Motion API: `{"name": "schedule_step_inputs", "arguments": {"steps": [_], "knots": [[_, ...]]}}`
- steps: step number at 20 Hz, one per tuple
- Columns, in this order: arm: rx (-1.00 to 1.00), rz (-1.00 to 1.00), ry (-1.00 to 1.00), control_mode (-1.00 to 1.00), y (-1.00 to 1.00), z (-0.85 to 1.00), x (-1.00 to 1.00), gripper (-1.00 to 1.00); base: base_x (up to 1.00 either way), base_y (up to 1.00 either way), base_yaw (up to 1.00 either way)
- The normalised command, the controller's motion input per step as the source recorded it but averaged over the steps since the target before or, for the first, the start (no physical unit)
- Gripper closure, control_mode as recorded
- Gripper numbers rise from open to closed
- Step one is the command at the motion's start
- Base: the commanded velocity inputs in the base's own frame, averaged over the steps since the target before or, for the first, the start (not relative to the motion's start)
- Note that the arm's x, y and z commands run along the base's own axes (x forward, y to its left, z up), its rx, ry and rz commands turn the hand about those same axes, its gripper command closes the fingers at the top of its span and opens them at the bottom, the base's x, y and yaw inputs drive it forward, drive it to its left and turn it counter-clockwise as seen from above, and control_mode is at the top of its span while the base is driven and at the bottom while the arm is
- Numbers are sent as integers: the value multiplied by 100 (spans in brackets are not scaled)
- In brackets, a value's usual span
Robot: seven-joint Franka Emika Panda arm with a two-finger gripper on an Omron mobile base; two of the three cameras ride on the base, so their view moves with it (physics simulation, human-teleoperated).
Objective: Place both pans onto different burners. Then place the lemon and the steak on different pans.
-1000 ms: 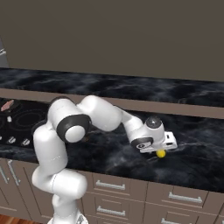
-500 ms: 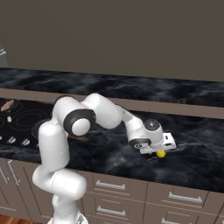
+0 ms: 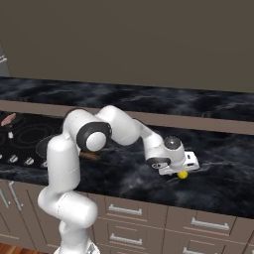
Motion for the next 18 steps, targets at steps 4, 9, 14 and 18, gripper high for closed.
{"name": "schedule_step_inputs", "arguments": {"steps": [4,9,14,18], "knots": [[0,0,0,-100,-9,-13,-5,100,0,0,0],[0,0,0,-100,-7,-1,0,100,0,0,0],[0,0,0,-100,-3,0,0,100,0,0,0],[1,0,-4,-100,15,36,0,100,0,0,0]]}}
